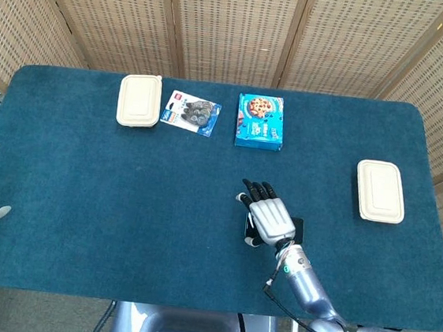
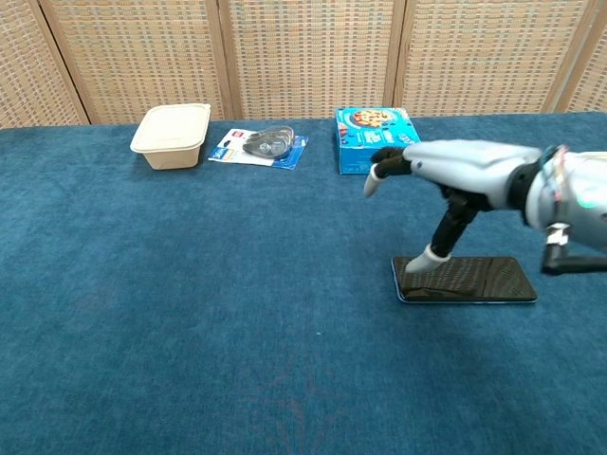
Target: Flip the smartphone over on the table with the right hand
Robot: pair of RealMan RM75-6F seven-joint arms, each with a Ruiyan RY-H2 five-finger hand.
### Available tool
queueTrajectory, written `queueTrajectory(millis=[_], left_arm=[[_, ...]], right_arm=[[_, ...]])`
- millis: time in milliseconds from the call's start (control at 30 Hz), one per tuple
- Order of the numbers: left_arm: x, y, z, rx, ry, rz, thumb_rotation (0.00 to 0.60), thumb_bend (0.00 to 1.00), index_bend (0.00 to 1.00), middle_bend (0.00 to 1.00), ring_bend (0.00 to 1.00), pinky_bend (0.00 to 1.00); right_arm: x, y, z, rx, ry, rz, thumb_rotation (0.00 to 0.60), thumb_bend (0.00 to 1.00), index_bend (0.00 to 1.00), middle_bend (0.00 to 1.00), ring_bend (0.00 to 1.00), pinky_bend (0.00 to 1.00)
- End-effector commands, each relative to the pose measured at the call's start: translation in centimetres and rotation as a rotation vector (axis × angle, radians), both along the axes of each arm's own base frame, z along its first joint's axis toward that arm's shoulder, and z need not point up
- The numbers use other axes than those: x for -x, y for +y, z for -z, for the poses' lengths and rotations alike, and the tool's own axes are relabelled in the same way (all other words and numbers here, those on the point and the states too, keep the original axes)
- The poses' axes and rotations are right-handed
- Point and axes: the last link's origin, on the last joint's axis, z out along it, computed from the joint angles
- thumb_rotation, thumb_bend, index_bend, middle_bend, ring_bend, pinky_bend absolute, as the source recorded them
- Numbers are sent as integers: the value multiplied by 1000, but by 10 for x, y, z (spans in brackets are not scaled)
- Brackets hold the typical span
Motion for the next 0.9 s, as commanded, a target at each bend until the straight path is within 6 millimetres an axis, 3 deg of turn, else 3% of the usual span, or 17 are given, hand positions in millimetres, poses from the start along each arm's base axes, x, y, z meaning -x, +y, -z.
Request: queueTrajectory(millis=[33, 367, 700, 900], left_arm=[[-1, 0, 1, 2, 2, 3, 600, 0, 0, 0, 0, 0], [0, -1, 2, 4, 0, -6, 600, 0, 0, 0, 0, 0], [2, 0, 0, 3, -7, -15, 600, 0, 0, 0, 0, 0], [2, 1, -1, 4, -15, -19, 600, 0, 0, 0, 0, 0]], right_arm=[[-2, -1, 15, -7, 26, 12, 600, 156, 215, 0, 0, 0], [8, -8, 40, -17, 111, 37, 600, 181, 218, 0, 0, 0], [32, -18, 39, -20, 148, 87, 600, 180, 218, 0, 0, 0], [33, -18, 42, -35, 130, 106, 600, 178, 218, 0, 0, 0]])
